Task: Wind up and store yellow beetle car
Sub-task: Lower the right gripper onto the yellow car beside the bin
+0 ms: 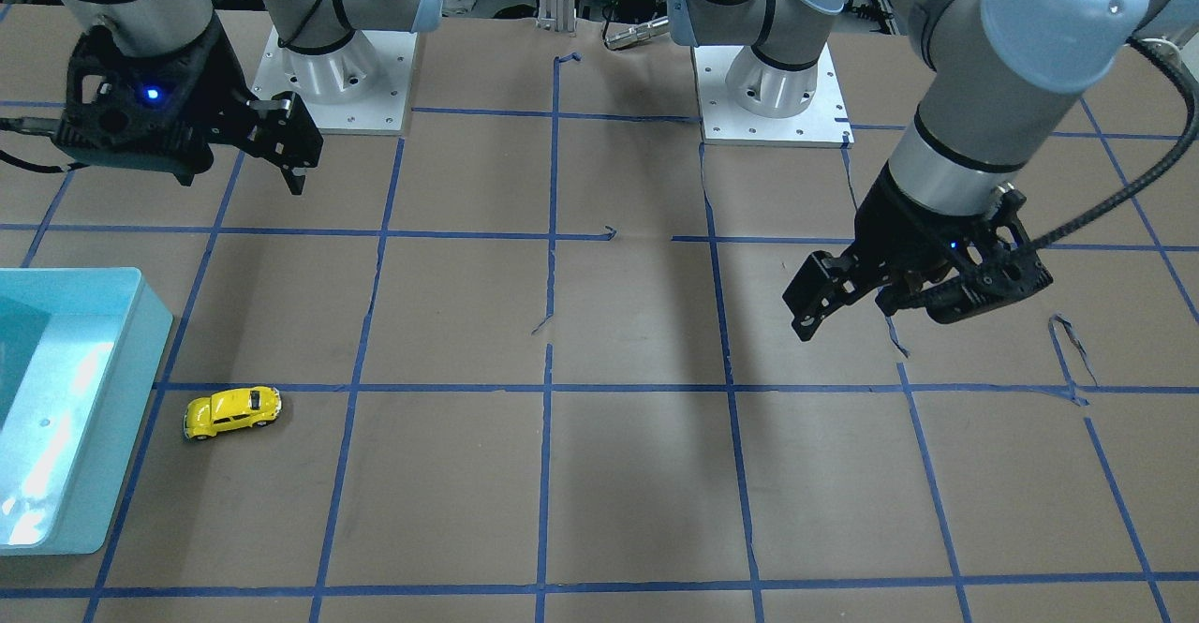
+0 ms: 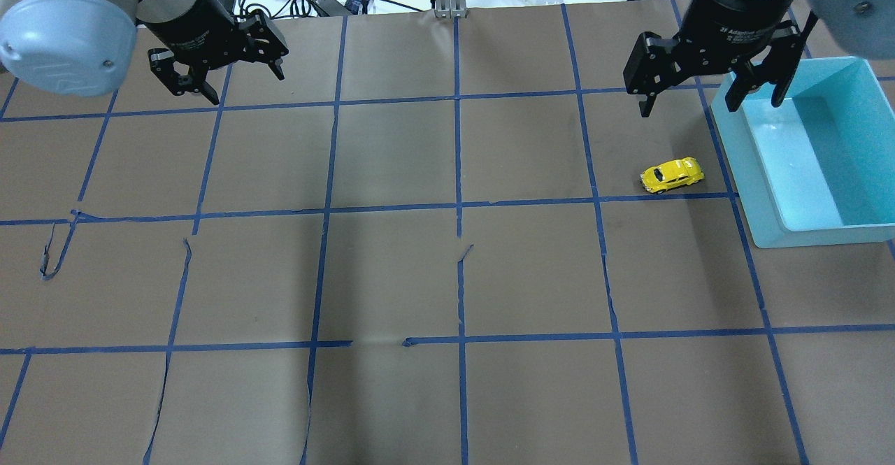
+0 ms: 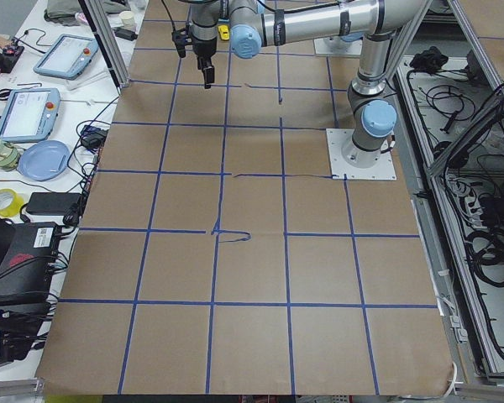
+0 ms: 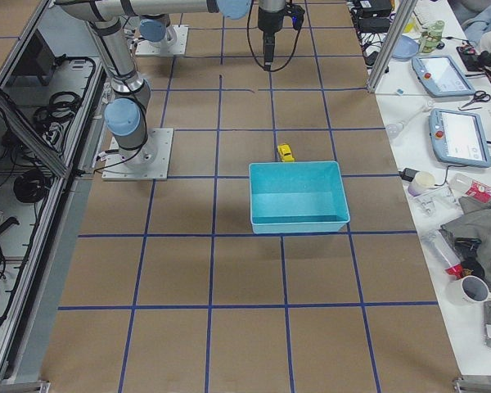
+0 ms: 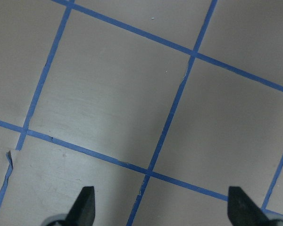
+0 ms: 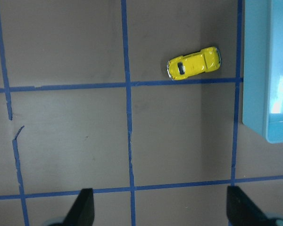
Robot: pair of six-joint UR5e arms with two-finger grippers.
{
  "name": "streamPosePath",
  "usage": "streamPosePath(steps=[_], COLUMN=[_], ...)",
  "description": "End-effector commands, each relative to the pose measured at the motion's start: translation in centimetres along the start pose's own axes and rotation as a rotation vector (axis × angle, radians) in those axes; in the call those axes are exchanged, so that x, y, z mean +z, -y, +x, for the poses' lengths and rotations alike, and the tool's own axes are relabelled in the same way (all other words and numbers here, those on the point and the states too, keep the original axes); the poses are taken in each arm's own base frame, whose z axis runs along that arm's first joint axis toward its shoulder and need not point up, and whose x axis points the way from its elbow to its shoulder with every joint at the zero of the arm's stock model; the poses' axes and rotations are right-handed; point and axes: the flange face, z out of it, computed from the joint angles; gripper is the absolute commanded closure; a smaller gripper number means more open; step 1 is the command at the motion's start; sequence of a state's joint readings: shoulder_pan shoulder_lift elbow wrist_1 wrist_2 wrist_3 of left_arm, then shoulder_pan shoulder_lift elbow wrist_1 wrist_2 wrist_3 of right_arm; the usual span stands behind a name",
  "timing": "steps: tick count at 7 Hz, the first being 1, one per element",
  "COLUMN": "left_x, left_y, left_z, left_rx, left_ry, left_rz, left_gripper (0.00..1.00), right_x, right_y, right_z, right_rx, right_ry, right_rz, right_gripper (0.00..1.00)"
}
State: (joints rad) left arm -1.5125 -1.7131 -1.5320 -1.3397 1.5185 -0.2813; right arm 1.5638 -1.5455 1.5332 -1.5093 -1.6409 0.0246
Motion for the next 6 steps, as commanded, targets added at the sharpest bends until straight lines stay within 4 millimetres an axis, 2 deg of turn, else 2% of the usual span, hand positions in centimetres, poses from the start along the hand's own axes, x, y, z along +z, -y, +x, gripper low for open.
streamPosePath(steps=[1,2,3,4,6], left_x=[-3.8,-1.9,-1.4,-2.1,-3.1], left_y=[-4.8,-6.2,-9.7,-10.8,-11.2], left_z=[0.6,1.1,2.2,2.4,1.9], left_rx=[0.036,0.087,0.125,0.176,0.380], left_ry=[-0.004,0.014,0.022,0.027,0.013], left_rz=[-0.052,-0.132,-0.202,-0.191,-0.180], left_gripper=[0.00,0.00,0.00,0.00,0.00], right_x=[6.6,9.2,11.0,13.6,16.9], right_y=[1.1,1.7,2.0,2.5,2.5], right_z=[-0.6,-0.8,-0.9,-0.9,-1.0], right_rx=[-0.026,-0.128,-0.338,-0.491,-0.760], right_ry=[-0.003,0.002,0.020,0.024,0.015], right_rz=[-0.112,-0.143,-0.147,-0.145,-0.073], right_gripper=[0.00,0.00,0.00,0.00,0.00])
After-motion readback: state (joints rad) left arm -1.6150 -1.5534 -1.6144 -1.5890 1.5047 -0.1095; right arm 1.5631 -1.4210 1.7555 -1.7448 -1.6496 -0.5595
